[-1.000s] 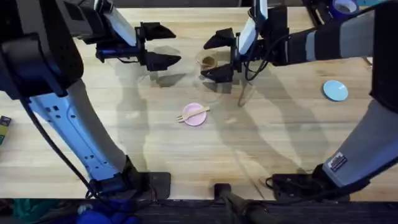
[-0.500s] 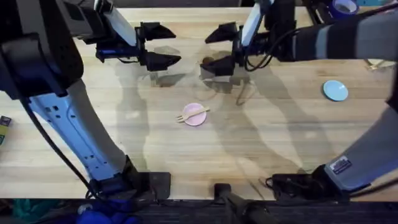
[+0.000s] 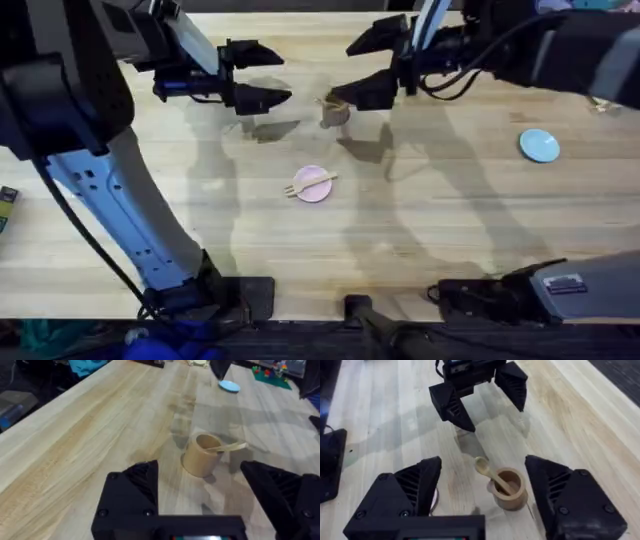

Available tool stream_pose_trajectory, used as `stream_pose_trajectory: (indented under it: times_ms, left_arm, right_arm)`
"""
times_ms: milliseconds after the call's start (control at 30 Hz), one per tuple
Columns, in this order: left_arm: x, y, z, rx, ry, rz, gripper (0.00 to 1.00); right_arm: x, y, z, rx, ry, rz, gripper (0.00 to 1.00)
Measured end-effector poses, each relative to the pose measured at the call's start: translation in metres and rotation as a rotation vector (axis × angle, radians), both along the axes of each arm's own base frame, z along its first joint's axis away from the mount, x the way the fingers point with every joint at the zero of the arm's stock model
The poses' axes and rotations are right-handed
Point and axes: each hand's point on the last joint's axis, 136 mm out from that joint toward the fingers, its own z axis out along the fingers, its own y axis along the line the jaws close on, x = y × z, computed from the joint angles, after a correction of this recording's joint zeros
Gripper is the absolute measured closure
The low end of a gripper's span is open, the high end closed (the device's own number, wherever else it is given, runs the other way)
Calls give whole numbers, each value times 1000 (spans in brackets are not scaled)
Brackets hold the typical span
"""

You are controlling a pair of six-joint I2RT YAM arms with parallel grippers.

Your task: Pick up a utensil and set it on the pink plate, then put the other utensil in the container.

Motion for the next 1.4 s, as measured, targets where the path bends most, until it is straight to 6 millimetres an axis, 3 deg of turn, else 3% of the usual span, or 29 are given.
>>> stream_pose_trajectory:
  times_ms: [267, 400, 567, 800, 1000, 1400]
  left_arm:
    - [10, 4, 4, 81, -23, -11, 5]
    - [25, 16, -2, 244, 4, -1, 6]
    - [52, 32, 10, 361, 92, 78, 5]
    - [82, 60, 51, 494, 303, 284, 6]
    - [76, 73, 85, 650, 416, 403, 4]
    - [59, 67, 155, 837, 503, 691, 5]
  right_arm:
    - [-3, -13, 40, -20, -103, -73, 6]
    - [2, -23, 39, -28, -75, -124, 5]
    - [3, -25, 39, -27, -60, -140, 6]
    - [5, -40, 31, -33, 17, -189, 6]
    - [12, -60, 33, -40, 67, -248, 6]
    - [10, -114, 45, -106, 265, -402, 6]
